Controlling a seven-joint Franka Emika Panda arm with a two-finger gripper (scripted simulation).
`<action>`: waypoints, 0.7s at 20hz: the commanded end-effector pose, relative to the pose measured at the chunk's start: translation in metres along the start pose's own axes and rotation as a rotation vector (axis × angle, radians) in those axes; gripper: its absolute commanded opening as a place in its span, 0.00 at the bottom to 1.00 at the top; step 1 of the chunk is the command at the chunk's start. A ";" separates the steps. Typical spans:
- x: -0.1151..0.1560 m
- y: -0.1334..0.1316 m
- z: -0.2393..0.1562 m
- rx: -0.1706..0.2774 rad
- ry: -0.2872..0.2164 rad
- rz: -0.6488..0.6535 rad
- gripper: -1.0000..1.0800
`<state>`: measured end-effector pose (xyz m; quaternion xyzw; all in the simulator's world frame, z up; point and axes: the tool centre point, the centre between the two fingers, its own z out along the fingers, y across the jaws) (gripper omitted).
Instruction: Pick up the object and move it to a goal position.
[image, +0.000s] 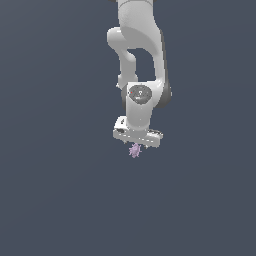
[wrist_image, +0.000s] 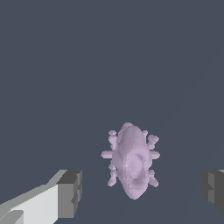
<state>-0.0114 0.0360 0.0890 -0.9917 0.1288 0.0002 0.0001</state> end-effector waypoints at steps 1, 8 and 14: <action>0.000 0.000 0.003 0.000 0.000 0.000 0.96; -0.001 0.000 0.032 0.000 0.000 0.002 0.96; -0.001 0.000 0.050 0.000 0.001 0.005 0.96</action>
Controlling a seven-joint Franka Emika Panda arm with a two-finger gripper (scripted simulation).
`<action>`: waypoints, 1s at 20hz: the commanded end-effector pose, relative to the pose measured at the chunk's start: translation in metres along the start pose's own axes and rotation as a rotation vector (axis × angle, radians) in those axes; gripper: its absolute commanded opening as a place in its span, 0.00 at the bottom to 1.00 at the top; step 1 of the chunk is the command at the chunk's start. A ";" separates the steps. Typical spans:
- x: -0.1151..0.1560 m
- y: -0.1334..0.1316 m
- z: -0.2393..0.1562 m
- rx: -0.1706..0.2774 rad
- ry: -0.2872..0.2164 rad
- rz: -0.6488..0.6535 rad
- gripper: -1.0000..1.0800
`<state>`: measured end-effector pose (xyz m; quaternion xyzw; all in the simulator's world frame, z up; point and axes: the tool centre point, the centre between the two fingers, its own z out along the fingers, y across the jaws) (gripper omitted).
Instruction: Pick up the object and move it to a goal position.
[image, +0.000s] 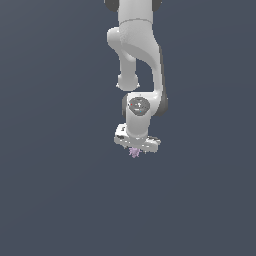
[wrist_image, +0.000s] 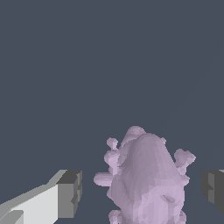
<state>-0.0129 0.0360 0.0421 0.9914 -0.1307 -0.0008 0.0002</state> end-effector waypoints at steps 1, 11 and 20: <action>0.001 0.000 0.003 0.000 0.001 0.001 0.96; 0.001 0.000 0.004 0.000 0.001 0.001 0.00; -0.002 0.001 -0.008 0.001 0.003 0.001 0.00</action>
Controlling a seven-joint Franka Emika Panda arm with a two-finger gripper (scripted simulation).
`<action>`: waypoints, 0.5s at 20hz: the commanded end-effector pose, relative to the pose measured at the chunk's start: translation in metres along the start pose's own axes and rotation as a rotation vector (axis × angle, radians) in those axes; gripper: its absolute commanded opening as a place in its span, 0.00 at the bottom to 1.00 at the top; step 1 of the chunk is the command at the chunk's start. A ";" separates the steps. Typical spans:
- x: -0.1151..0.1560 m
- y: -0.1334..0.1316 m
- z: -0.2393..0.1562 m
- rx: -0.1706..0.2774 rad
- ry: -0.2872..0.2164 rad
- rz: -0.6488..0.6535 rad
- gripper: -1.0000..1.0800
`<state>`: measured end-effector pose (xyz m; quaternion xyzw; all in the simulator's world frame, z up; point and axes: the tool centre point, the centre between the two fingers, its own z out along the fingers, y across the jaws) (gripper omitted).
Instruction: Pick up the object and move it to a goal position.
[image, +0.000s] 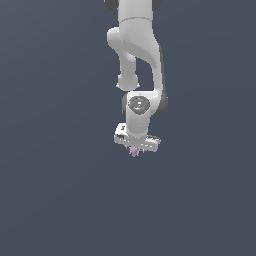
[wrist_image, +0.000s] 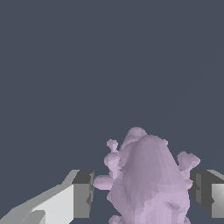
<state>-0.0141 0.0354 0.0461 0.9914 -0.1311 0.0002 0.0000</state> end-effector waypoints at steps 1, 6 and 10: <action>-0.002 0.001 -0.007 0.000 0.001 0.000 0.00; -0.009 0.004 -0.030 0.000 0.001 0.000 0.00; -0.018 0.008 -0.057 0.000 0.001 0.000 0.00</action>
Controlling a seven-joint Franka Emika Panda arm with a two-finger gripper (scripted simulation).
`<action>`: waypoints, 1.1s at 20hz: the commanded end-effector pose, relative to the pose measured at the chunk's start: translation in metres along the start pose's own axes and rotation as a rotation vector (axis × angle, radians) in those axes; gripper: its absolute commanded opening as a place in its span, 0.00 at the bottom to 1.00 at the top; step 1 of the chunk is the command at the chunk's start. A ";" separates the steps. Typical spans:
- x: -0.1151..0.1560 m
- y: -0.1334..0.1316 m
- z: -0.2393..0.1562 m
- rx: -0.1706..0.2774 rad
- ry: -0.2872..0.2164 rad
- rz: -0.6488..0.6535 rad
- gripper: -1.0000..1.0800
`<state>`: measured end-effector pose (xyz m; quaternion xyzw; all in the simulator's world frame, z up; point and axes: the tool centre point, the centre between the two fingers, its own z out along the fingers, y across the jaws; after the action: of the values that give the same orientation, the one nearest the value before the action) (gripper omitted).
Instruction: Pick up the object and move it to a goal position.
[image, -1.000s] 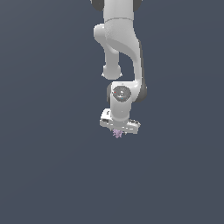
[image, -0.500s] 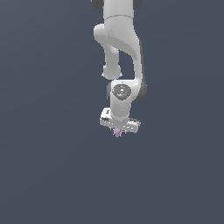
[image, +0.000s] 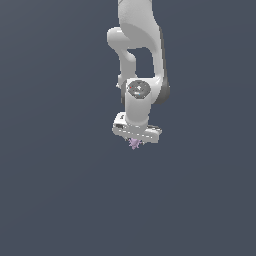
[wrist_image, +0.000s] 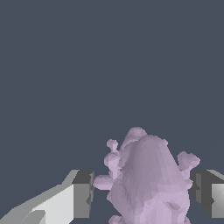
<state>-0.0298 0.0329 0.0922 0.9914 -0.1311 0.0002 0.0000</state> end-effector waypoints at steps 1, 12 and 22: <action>-0.006 0.003 -0.019 0.000 0.001 0.000 0.00; -0.037 0.017 -0.121 0.000 0.001 0.000 0.00; -0.069 0.031 -0.228 0.000 0.000 0.000 0.00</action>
<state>-0.0985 0.0213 0.3041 0.9914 -0.1311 0.0008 -0.0003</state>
